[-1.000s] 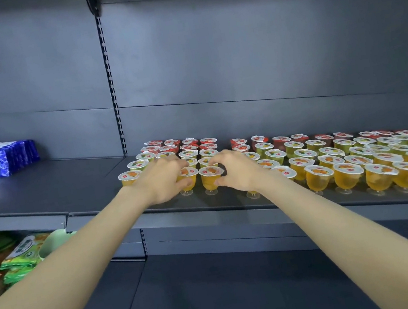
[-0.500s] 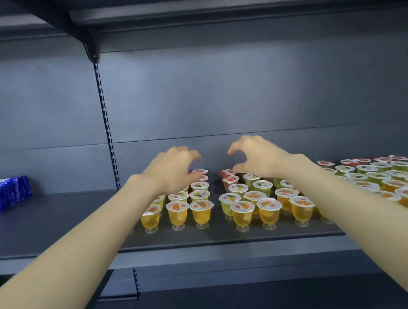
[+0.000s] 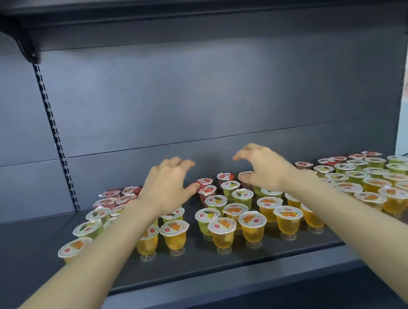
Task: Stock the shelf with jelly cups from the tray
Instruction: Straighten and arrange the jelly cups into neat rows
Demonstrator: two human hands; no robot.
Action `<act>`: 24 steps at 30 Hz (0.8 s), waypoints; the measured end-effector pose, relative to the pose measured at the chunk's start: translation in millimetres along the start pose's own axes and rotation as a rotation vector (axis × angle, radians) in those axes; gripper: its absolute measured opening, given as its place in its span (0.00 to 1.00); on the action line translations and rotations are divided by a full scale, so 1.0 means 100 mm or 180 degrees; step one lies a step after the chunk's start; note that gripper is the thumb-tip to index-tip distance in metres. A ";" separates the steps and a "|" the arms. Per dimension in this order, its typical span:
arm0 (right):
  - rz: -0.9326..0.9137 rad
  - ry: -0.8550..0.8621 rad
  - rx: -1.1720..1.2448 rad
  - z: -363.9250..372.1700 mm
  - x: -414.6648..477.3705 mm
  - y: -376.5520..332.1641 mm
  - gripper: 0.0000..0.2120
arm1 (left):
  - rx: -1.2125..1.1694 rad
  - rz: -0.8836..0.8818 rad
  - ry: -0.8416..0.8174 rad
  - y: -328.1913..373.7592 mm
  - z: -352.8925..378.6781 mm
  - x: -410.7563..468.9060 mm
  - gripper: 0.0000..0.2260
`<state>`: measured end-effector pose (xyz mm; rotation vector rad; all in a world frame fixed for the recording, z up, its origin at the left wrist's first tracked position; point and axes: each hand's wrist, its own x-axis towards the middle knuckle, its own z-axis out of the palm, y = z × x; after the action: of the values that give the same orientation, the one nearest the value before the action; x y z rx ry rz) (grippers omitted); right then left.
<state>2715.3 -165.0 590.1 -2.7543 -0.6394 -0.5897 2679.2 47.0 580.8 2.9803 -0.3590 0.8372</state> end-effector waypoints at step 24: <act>-0.0280 -0.0913 0.0441 1.40 1.74 1.04 0.20 | -0.0831 -0.0838 -0.1538 -0.41 1.58 1.71 0.23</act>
<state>2952.8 -145.8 526.9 -2.7116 -0.8332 -0.1584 2911.2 36.5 536.0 2.8548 -0.0677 0.0354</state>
